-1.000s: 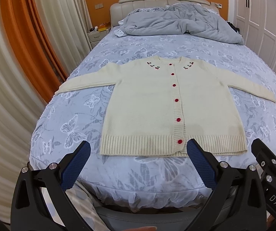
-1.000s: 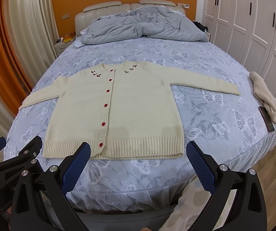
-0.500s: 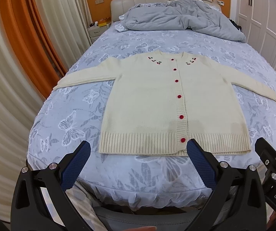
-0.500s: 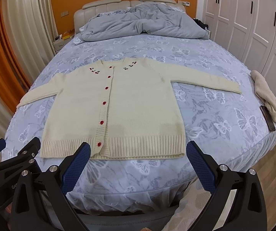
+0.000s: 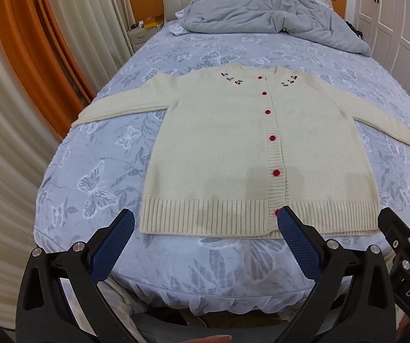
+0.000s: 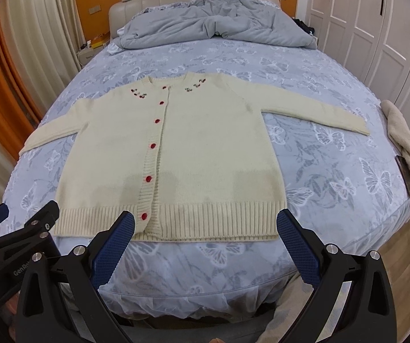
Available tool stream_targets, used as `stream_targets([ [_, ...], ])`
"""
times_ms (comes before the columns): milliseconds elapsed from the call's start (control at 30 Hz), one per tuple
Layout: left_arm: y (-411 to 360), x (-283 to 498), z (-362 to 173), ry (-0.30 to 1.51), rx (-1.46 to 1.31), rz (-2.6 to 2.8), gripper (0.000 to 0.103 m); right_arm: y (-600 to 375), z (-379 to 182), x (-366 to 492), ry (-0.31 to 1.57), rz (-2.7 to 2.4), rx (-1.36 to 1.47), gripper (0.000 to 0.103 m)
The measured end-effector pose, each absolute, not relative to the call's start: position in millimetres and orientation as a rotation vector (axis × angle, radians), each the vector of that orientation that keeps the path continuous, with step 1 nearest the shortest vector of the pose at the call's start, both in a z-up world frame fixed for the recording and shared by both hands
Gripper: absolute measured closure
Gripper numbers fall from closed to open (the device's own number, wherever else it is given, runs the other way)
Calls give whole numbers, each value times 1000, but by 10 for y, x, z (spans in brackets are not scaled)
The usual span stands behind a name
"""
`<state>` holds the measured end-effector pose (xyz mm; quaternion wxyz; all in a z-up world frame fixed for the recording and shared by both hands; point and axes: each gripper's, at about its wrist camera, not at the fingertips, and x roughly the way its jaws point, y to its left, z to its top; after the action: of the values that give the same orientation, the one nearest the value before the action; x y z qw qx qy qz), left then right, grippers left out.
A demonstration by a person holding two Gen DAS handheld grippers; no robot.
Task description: Fold small clothes
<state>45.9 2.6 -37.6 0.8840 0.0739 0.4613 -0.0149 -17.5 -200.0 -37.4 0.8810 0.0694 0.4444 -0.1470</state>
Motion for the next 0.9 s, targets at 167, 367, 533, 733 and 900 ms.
stream_targets([
  [167,-7,605,-498,979,167,-27,5,-2090,-515,-17,959,-310,166,5],
  [367,-86,747,-583,996,190,-13,5,-2139,-563,75,972,-320,164,5],
  [533,-106,759,-564,990,189,-14,5,-2161,-573,85,979,-325,165,5],
  [733,-113,745,-504,974,191,-18,5,-2176,-546,71,963,-321,168,5],
  [900,-150,779,-520,977,202,-27,5,-2365,-599,106,951,-285,206,5],
])
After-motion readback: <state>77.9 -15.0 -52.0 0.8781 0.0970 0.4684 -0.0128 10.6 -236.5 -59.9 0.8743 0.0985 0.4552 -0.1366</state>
